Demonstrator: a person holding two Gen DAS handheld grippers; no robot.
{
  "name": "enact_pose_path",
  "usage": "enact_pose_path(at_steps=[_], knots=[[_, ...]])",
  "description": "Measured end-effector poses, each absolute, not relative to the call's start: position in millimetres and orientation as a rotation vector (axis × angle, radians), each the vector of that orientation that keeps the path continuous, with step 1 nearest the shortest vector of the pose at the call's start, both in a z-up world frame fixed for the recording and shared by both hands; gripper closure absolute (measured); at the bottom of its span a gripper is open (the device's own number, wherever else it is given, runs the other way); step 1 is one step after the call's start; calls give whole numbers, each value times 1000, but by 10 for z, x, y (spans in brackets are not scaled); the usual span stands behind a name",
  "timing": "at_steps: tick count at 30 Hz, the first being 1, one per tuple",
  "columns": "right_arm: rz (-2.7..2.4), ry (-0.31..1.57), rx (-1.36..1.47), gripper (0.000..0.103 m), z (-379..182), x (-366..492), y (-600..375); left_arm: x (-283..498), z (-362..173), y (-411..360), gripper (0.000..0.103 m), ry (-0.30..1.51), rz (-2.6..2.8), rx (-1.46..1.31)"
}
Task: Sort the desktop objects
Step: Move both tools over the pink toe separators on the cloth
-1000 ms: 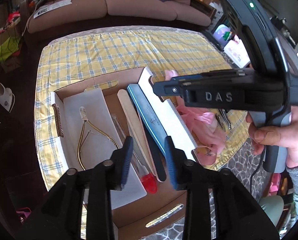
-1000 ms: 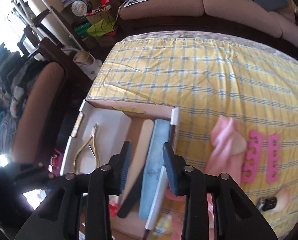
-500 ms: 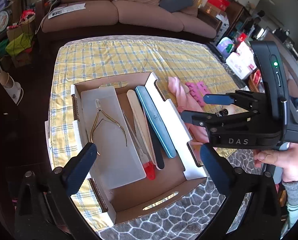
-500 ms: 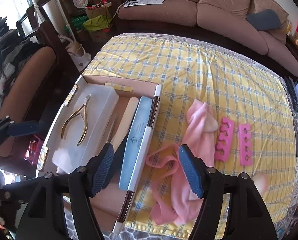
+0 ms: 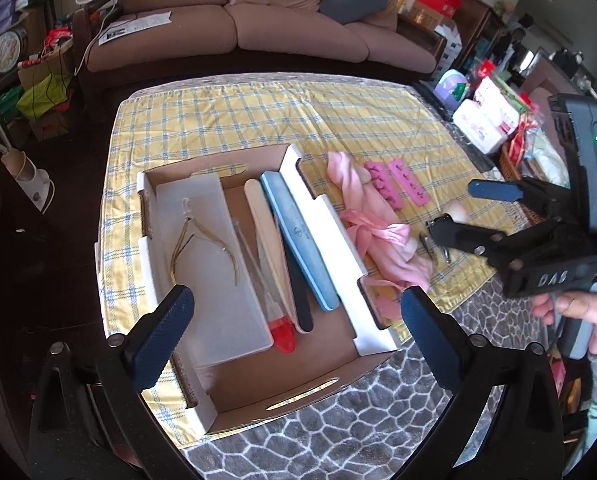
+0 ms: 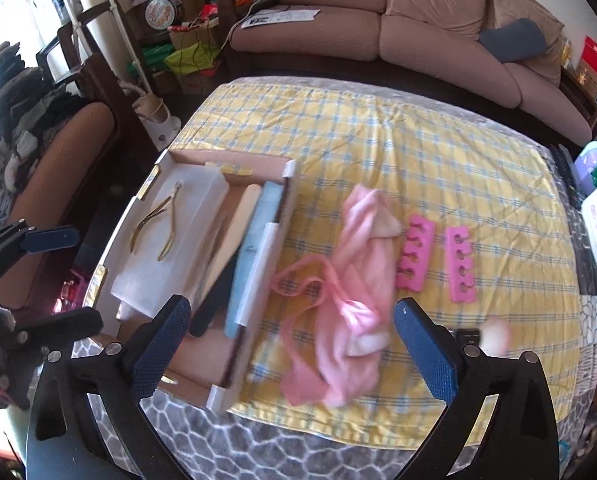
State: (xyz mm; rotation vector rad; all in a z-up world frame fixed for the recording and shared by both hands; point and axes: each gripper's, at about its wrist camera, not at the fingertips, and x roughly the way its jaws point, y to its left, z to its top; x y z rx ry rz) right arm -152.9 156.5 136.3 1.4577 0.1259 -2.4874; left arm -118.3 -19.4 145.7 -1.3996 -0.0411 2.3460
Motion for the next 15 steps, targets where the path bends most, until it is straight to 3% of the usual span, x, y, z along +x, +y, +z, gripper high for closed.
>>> enact_pose_path(at_steps=[7,15], knots=[[-2593,-46,1440,0,1599,-1458,2473,-1299,1477,280,0,-38,2272,-1389],[-2637,-125,1492,0,1435,-1491,3106,-1612,1360,959,0,34,2245,-1416]])
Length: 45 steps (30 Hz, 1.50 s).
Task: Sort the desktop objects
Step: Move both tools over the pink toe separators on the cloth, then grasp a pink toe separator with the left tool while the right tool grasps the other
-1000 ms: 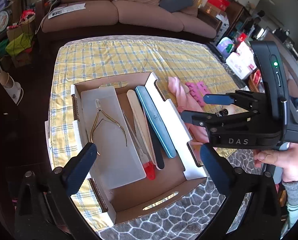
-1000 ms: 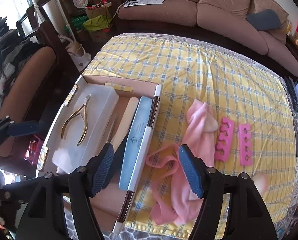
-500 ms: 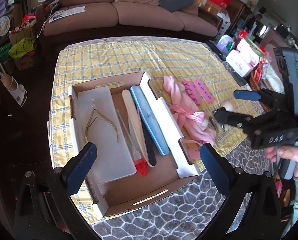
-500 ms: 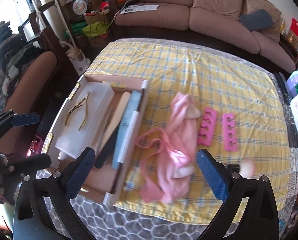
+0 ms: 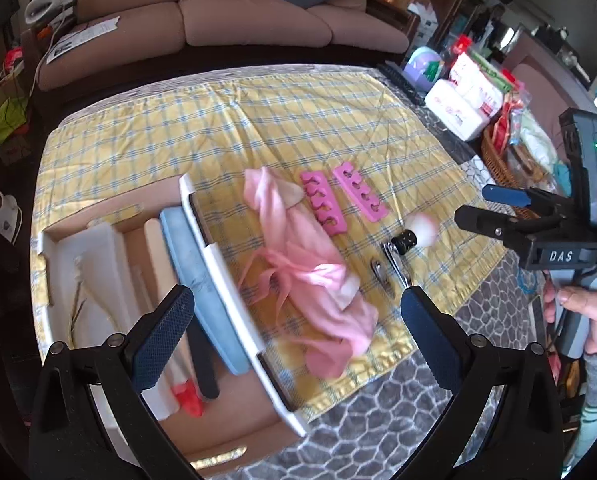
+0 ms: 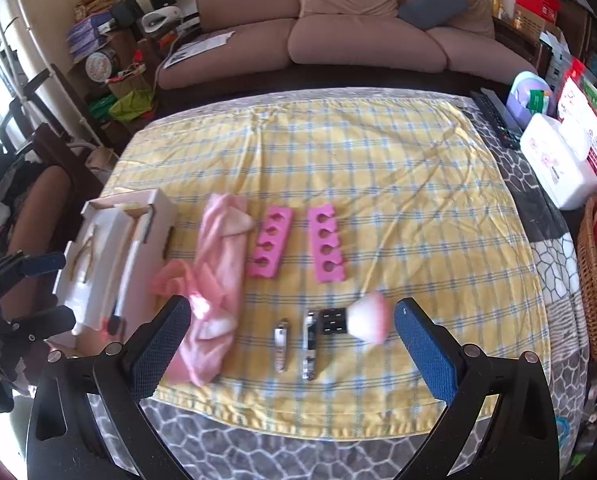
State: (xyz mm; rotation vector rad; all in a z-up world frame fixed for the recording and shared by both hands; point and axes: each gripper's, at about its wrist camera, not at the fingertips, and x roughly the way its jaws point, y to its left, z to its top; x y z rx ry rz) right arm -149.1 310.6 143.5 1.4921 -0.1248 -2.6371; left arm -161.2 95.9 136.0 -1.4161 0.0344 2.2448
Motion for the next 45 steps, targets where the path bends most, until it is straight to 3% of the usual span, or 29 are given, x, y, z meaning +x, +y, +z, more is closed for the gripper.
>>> enact_pose_path(at_steps=[5,10,18,19,20,22,23,28,31,33,37,45], knots=[[-2618,-123,1534,4,1221,-1719,3296,-1979,1238,1244,0,-3,2231,-1469],[-2561,-87,1608,23,841,-2059,3316,-2304,1168,1333,0,-44,2251,-1485],[-2490,20,1675,32,310,-2407,3216,-2609,883,1387,0,-29,2245,-1543],[-2480,42,1681,36,269,-2426,3191,-2627,849,1399,0,-24,2243,-1548],[-2469,69,1692,48,221,-2437,3168,-2641,814,1417,0,-20,2238,-1555],[-2463,144,1699,56,159,-2439,3135,-2651,761,1468,0,-3,2232,-1564],[-2473,155,1681,72,176,-2435,3146,-2652,739,1500,0,9,2230,-1567],[-2500,-21,1642,72,305,-2392,3415,-2664,611,1795,0,127,2206,-1586],[-2540,-116,1602,72,453,-2323,3596,-2697,519,2024,10,190,2181,-1613],[-2554,-169,1584,72,545,-2262,3713,-2732,460,2164,11,223,2173,-1629],[-2565,-235,1545,72,677,-2151,3878,-2819,376,2363,32,228,2144,-1662],[-2563,-275,1506,72,715,-2042,4002,-2880,188,2400,33,245,2131,-1743]])
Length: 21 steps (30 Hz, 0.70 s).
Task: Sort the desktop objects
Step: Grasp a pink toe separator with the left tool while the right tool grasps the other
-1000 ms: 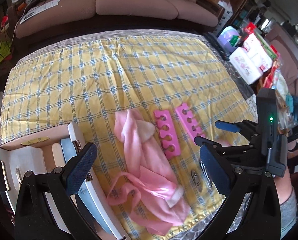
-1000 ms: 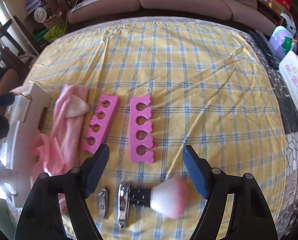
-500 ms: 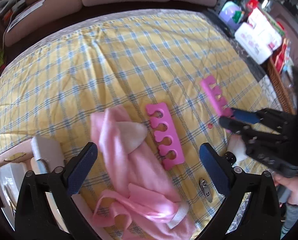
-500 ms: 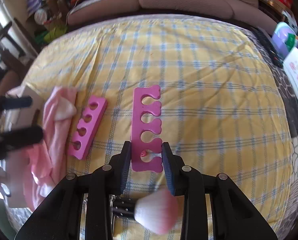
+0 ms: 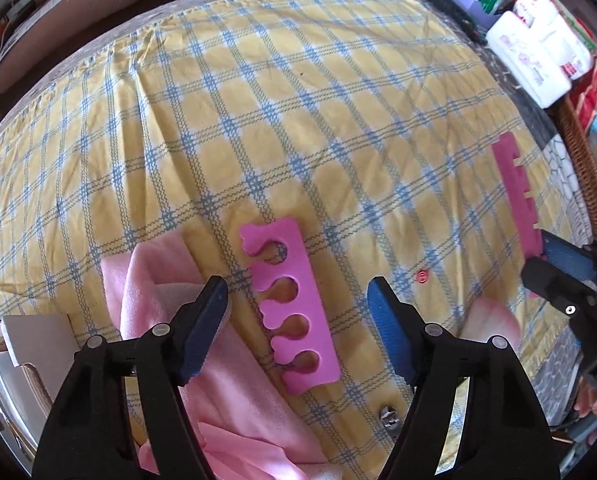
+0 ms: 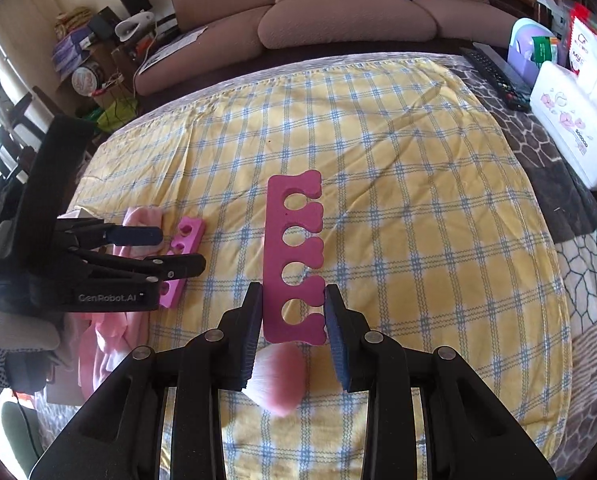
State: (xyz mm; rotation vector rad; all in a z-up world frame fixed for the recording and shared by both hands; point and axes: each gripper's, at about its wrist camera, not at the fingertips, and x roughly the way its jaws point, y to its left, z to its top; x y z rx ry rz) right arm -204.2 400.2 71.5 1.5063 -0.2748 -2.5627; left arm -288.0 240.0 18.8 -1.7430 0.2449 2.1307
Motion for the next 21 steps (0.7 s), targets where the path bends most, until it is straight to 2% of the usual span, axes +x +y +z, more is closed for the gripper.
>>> enact_pose_path(at_steps=[4,6,9,15,21], knots=[[-2559,-296,1505,72,663,-2015,4036,-2825,130,2467,34,282,2138,-1730],[-2555,-299,1506,72,652,-2007,4040,-2801,122,2520,43,333,2149,-1719],[-2553,-305,1508,72,627,-1974,4046,-2773,161,2557,73,382,2155,-1685],[-2556,-313,1500,72,655,-1922,4056,-2774,344,2367,74,260,2156,-1650],[-2562,-304,1463,72,847,-1829,3987,-2603,933,1983,74,93,2138,-1530]])
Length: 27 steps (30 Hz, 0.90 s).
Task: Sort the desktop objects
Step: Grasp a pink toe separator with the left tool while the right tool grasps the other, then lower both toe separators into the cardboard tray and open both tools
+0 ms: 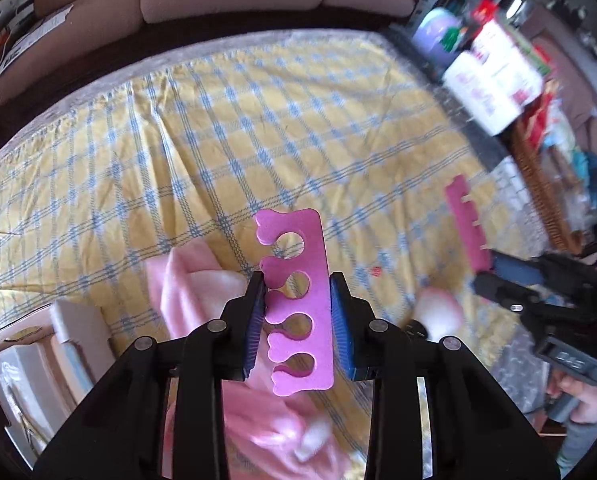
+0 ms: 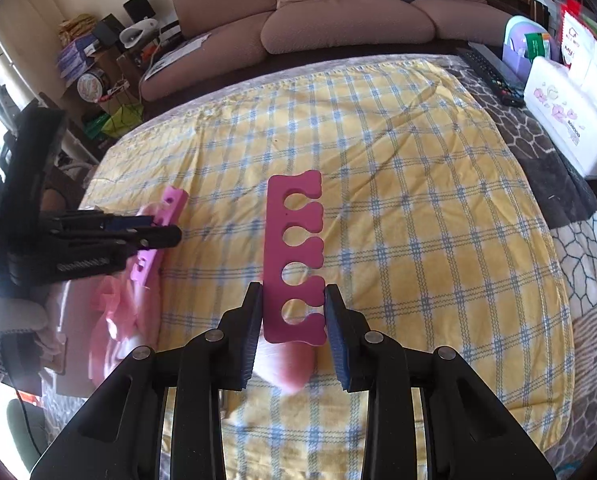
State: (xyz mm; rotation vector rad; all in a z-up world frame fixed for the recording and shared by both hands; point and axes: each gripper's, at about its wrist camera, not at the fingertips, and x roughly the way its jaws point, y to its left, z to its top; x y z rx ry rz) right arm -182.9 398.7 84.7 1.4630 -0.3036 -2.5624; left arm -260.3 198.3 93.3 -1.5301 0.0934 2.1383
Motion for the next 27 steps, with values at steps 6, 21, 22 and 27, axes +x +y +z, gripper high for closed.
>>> enact_pose_path(at_steps=[6,21,22,27], knots=[[-2533,-229,1389,72,1200,-1660,3636,-2318,1574,1576,73,13,2047,-1389],[-2060,404,1254,72,1585,-1133,1721,-1251,1367,-25,73,561,1794,-1461],[-2020,439,1246,72,1563,-1132,1599,-1187,1304,-63,73,589,1763,-1458],[-1861,605,1251,72,1371,-1122,1165,-961,1037,-148,73,708,1657,-1416]])
